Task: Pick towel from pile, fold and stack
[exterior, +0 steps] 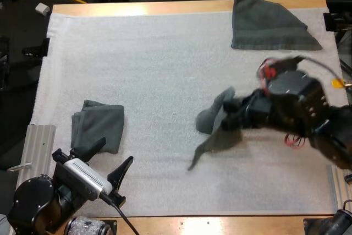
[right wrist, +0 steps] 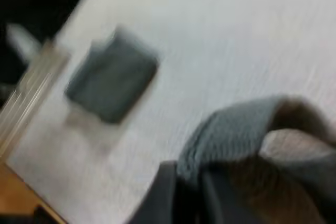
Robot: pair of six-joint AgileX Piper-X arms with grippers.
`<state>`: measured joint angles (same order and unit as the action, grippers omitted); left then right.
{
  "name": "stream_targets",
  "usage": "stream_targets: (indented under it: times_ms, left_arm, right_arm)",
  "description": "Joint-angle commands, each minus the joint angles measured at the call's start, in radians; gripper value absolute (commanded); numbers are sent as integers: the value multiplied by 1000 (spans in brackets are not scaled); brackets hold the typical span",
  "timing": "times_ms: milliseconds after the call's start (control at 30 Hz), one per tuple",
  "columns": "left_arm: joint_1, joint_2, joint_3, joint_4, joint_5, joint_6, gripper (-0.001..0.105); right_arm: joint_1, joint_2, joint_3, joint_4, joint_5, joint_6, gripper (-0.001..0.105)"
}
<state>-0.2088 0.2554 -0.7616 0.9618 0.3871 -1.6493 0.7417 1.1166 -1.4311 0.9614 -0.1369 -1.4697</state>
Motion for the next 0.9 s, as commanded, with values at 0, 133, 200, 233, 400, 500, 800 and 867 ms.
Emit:
stream_targets:
  times_ms: [0, 133, 200, 233, 400, 500, 800, 867]
  left_arm:
    - [-6, 0, -5, -11, 5, -7, 65]
    - [-8, 1, -5, -10, 6, -8, 65]
    - [-7, 1, -6, -7, 7, -9, 65]
    - [-6, 4, -7, -5, 6, -9, 65]
    - [-5, 1, -6, -2, 5, -10, 65]
    - [-6, 1, -5, 2, 3, -9, 65]
    - [-3, 6, -3, 0, 8, -8, 65]
    - [-5, 5, -4, 0, 9, -9, 65]
  right_arm:
    - [72, 12, 32, 65, 8, -1, 1]
    - [87, 42, 134, 65, 75, -15, 1]
    - [78, 64, 193, 43, 133, -24, 1]
    - [73, 74, 223, 30, 167, -29, 1]
    - [27, 130, 322, -65, 330, -47, 1]
    - [-33, 161, 334, -124, 378, -46, 0]
    - [-184, 213, 323, -209, 309, -35, 14]
    - [-208, 220, 317, -233, 304, -31, 37]
